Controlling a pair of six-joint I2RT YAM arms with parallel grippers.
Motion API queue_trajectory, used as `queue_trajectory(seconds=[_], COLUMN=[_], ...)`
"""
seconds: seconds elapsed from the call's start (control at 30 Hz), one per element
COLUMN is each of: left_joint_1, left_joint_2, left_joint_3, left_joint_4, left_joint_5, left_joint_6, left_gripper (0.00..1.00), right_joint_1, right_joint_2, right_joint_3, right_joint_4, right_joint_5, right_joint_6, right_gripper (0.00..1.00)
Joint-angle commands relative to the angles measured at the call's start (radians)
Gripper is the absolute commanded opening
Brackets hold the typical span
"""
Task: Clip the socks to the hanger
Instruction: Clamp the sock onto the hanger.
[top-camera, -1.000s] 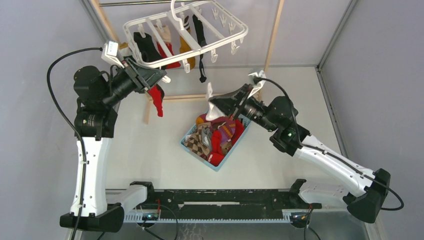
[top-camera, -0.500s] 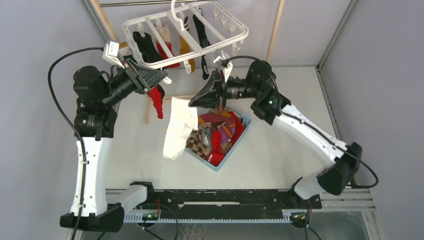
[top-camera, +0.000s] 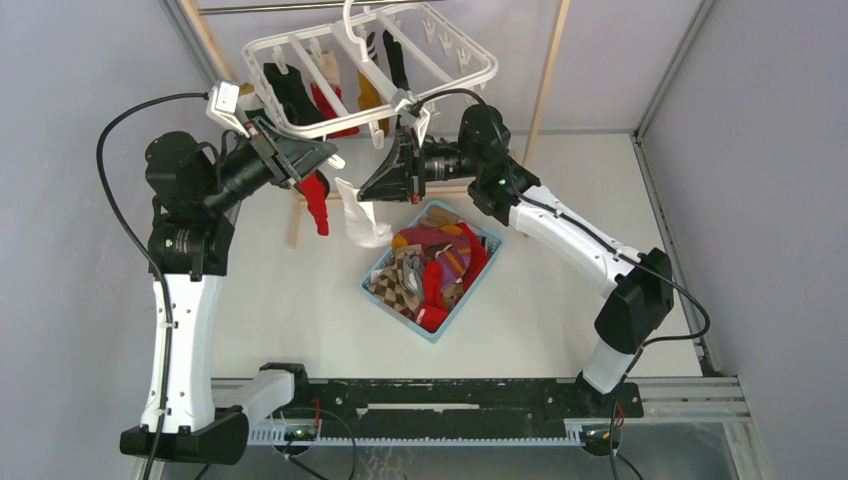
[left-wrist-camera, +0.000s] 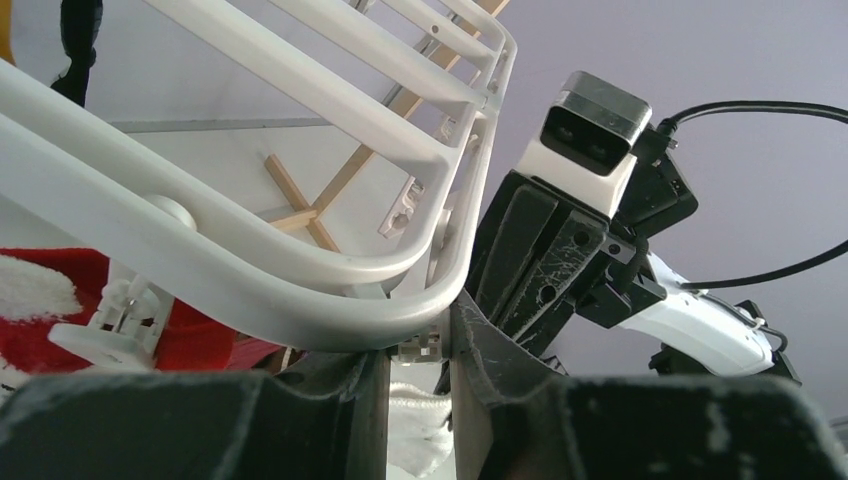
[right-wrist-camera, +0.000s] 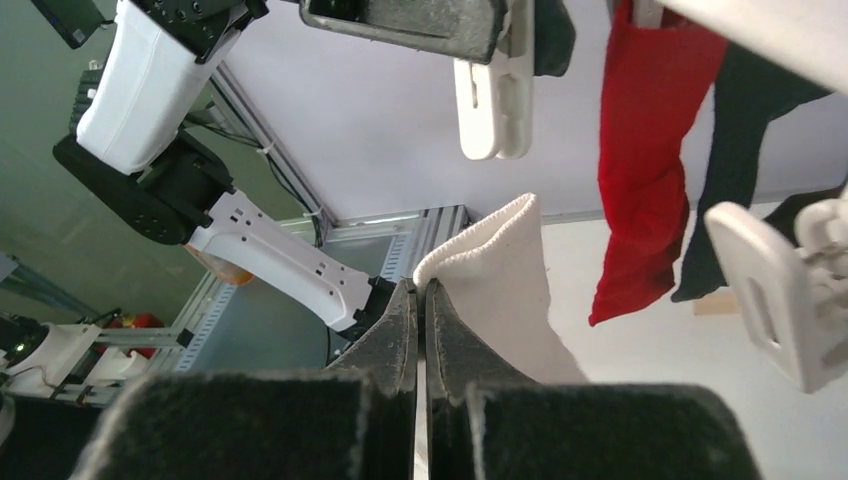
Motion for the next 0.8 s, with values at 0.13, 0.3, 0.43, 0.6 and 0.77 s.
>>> queue_trajectory(seconds=[0.13, 0.3, 0.43, 0.6, 0.77], left_joint_1=[-0.003, -0.004, -0.02, -0.046, -0.056], left_joint_2=[-0.036, -0.04, -0.05, -0.043, -0.036], left_joint_3=[-0.006, -0.021, -0.05, -0.045, -0.04], left_joint_4=[-0.019, -0.016, -0.017, -0.048, -0.055], left_joint_5=[0.089, 0.041, -0.018, -0.097, -0.126], left_joint_6=[0.016, 0.004, 0.001, 0.018, 0.026], left_gripper=[0.01, 0.01, 0.0, 0.0, 0.0], right_joint_1=[0.049, 0.126, 0.182, 0.249, 0.271], right_joint_2=[-0.133, -0.23, -0.261, -0.25, -0.214], right_joint_3=[-0.068, -0.148, -0.201, -0.182, -0.125], right_joint_4=[-0.047, -0.088, -0.053, -0.081, -0.136], right_joint_5=[0.3, 0.65, 0.813, 0.995, 1.02], right_joint_6=[-0.128, -0.219, -0.237, -0.309, -0.36], right_gripper=[0.0, 0.0, 0.0, 0.0, 0.0])
